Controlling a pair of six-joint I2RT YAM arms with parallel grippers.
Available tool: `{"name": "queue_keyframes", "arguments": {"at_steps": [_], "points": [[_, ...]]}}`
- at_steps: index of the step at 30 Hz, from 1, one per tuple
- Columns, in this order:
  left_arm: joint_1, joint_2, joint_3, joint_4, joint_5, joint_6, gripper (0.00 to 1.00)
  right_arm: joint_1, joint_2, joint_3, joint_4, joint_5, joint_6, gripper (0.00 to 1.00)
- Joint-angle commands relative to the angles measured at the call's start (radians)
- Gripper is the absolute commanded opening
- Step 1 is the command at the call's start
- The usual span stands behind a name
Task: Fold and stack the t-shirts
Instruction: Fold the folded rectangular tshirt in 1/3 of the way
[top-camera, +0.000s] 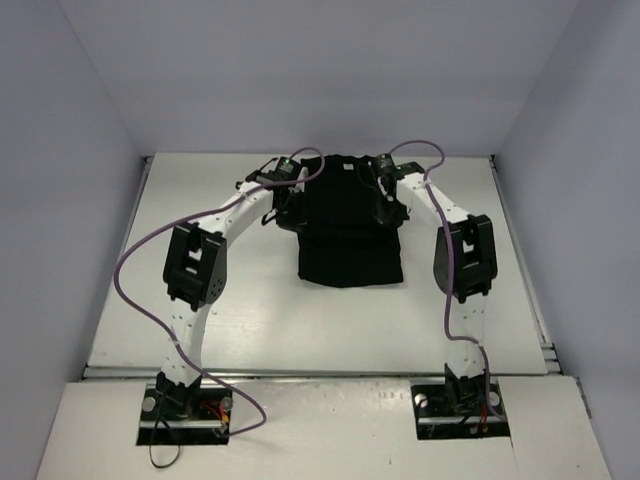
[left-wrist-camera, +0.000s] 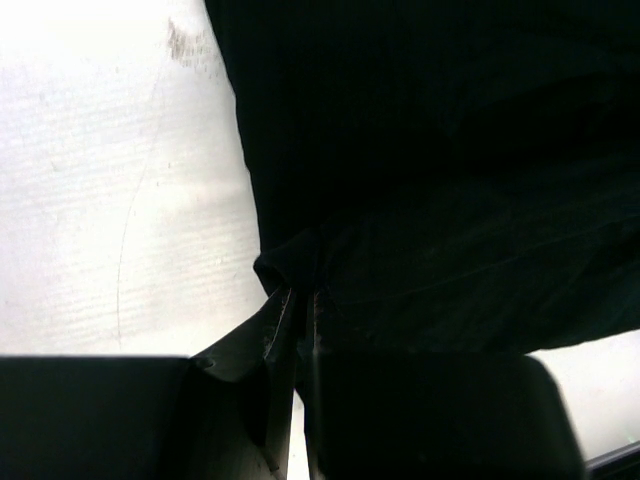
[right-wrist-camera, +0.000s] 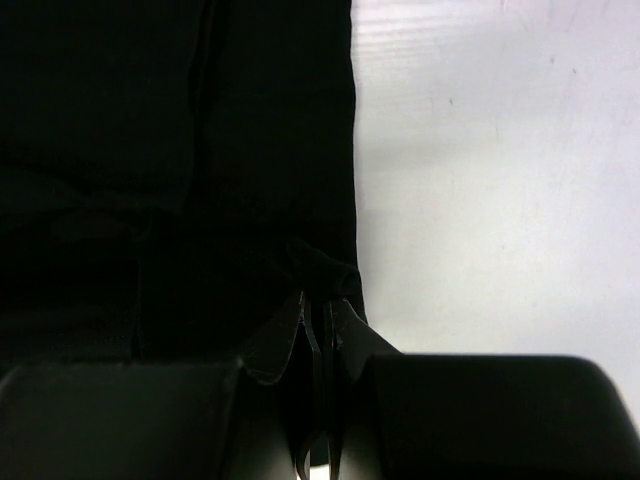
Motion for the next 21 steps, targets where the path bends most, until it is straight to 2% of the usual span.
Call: {"name": "queue_keyframes", "arguments": {"at_steps": [1,5,8,15,19,21], "points": [[0.019,-0.027,0.096,0.015,-0.005,0.038,0.00,-0.026,0.006,0.090,-0.003,0.011,-0.031,0.00],[0.026,-0.001,0.135,0.015,-0.010,0.050,0.00,-0.042,0.033,0.127,-0.003,0.001,-0.036,0.04],[0.032,0.026,0.173,0.015,-0.007,0.060,0.02,-0.052,0.057,0.165,-0.003,-0.007,-0.041,0.14],[0.041,0.091,0.297,0.014,-0.030,0.097,0.40,-0.086,0.101,0.307,-0.006,-0.046,-0.050,0.48],[0.054,0.056,0.365,0.015,-0.064,0.137,0.55,-0.118,0.053,0.355,-0.006,-0.068,-0.072,0.49],[0.055,0.011,0.353,0.017,-0.072,0.143,0.56,-0.134,0.010,0.337,-0.003,-0.090,-0.078,0.49]]}}
